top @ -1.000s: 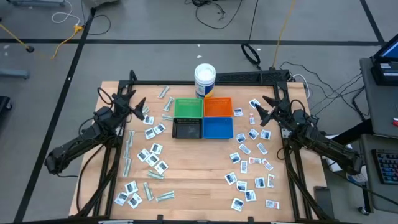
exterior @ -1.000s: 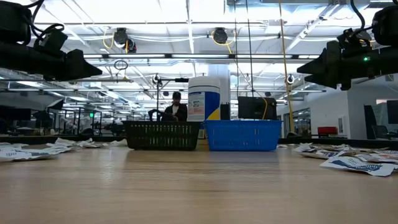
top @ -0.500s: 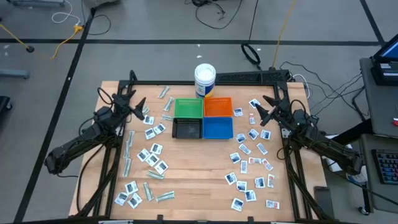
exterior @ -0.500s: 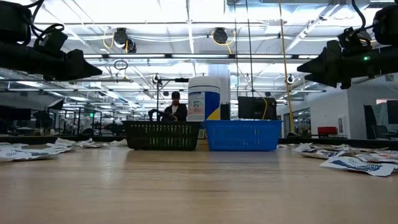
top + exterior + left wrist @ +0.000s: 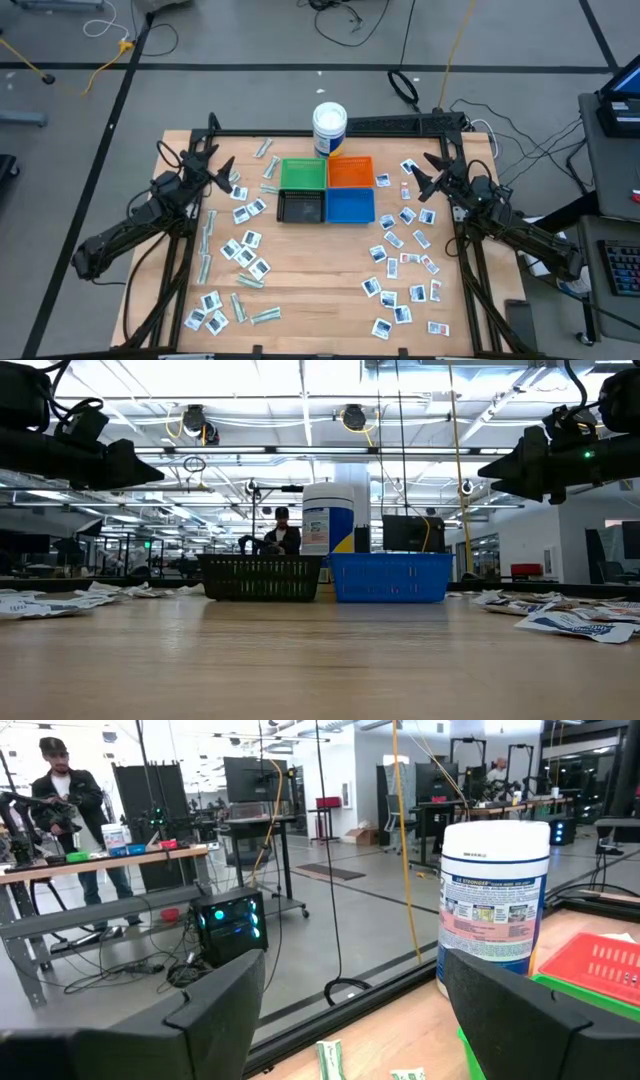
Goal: Pick & Place First Aid Supplies
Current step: Put the blue alcohol pad into the blue basket
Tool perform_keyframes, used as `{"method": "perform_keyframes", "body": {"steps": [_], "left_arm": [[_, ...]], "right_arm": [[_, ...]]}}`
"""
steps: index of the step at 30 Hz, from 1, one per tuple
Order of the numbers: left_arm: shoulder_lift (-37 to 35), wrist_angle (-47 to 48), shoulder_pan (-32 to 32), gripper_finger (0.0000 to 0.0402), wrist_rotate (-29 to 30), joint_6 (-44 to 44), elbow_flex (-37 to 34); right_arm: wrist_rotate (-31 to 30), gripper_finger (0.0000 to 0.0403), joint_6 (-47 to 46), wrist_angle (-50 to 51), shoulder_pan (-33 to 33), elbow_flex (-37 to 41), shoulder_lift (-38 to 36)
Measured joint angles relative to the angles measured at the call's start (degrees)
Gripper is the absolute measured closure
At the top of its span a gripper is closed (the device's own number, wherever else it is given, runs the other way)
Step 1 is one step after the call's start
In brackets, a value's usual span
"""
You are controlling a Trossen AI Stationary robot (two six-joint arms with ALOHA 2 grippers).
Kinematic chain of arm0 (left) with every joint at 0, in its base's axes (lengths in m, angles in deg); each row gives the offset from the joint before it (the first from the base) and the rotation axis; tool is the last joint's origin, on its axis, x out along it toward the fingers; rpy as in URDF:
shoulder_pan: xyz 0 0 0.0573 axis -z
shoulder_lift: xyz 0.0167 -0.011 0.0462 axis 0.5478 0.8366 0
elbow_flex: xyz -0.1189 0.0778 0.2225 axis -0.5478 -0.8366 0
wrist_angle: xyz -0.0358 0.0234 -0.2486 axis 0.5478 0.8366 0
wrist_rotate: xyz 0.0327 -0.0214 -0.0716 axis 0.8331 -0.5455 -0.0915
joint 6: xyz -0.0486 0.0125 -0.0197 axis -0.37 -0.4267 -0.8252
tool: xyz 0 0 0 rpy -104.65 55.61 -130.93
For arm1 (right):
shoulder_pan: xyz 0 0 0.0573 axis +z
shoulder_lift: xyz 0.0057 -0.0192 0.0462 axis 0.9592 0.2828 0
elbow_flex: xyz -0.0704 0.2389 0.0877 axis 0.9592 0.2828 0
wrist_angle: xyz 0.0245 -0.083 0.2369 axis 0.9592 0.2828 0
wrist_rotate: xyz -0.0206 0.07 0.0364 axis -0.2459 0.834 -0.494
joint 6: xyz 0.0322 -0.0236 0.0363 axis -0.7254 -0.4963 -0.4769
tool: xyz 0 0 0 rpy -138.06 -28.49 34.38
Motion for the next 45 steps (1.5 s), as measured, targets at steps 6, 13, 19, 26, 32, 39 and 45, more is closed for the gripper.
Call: {"method": "perform_keyframes", "body": {"steps": [6,13,19,26,32,39,45], "left_arm": [[-0.01,0.00,-0.01,0.0094,0.00,-0.01,-0.01],[-0.01,0.00,-0.01,0.0094,0.00,0.01,0.00],[0.00,0.00,-0.01,0.0094,0.00,0.01,0.00],[0.00,0.00,-0.01,0.0094,0.00,-0.01,0.00],[0.00,0.00,0.00,0.0094,0.00,-0.01,-0.02],[0.00,0.00,0.01,0.0094,0.00,-0.01,0.00],[0.00,0.00,0.00,0.0094,0.00,-0.01,0.00]], "right_arm": [[-0.01,0.0094,0.00,0.00,0.00,-0.01,0.00],[-0.02,0.0094,0.00,0.02,0.00,0.00,0.00],[0.00,0.0094,-3.96,0.04,0.02,-0.02,0.00],[0.20,0.0094,-3.38,5.14,0.10,-5.78,2.54],[0.22,0.0094,-0.68,13.62,0.11,-16.17,9.96],[0.20,0.0094,-2.45,34.17,0.11,-30.30,22.82],[1.89,0.0094,-11.58,48.07,0.11,-41.05,34.27]]}}
